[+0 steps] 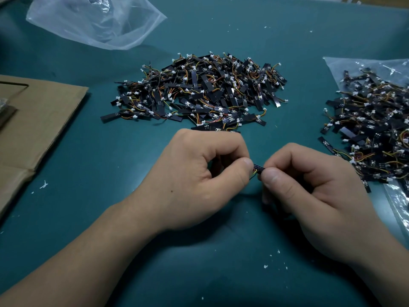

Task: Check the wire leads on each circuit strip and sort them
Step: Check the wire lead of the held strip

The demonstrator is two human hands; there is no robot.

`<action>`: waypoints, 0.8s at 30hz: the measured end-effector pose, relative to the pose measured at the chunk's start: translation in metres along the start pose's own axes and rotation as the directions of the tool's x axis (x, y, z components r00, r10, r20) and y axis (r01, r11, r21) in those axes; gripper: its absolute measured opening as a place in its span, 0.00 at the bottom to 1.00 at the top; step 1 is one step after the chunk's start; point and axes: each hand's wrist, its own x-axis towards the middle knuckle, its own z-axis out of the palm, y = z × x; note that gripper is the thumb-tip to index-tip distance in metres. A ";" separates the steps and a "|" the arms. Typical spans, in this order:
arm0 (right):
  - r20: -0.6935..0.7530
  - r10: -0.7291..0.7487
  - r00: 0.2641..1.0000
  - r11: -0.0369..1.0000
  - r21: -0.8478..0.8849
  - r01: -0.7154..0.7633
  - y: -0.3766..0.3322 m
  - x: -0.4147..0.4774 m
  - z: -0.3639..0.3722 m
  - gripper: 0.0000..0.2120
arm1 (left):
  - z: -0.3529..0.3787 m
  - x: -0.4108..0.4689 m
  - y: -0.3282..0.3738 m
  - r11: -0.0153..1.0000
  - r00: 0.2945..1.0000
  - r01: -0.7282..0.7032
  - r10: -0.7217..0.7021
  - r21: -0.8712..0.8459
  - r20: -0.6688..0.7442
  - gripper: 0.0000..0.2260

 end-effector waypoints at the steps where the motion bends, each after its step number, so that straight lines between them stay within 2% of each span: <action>1: 0.000 0.003 1.000 1.000 -0.003 -0.003 0.000 0.000 0.000 0.10 | 0.000 0.000 0.000 1.000 1.000 -0.003 0.003 -0.011 0.001 0.10; 9: 0.022 0.006 1.000 1.000 -0.029 -0.005 -0.001 0.000 -0.001 0.12 | -0.001 -0.001 -0.001 0.999 1.000 -0.008 0.009 -0.044 0.015 0.10; 14: 0.104 -0.018 0.994 0.997 -0.074 0.026 -0.001 0.000 -0.002 0.18 | -0.002 -0.001 -0.001 0.998 1.000 -0.011 0.013 -0.059 0.028 0.10; 17: 0.152 -0.038 0.988 0.999 -0.003 0.038 -0.001 0.000 -0.005 0.15 | -0.002 -0.002 -0.003 0.998 1.000 -0.013 0.014 -0.057 0.027 0.09; 20: 0.159 -0.058 0.986 0.998 -0.015 0.061 -0.002 0.000 -0.005 0.14 | -0.002 -0.001 -0.003 0.999 1.000 -0.005 0.007 -0.045 0.031 0.08; 22: 0.125 -0.061 0.990 0.998 -0.027 0.065 0.000 0.000 -0.005 0.14 | 0.000 0.000 -0.002 0.999 0.998 -0.034 0.034 0.002 -0.053 0.05; 24: 0.000 -0.050 0.999 0.998 0.029 0.050 0.002 -0.001 -0.003 0.15 | 0.000 0.001 -0.005 0.989 0.972 -0.030 0.064 0.148 -0.226 0.06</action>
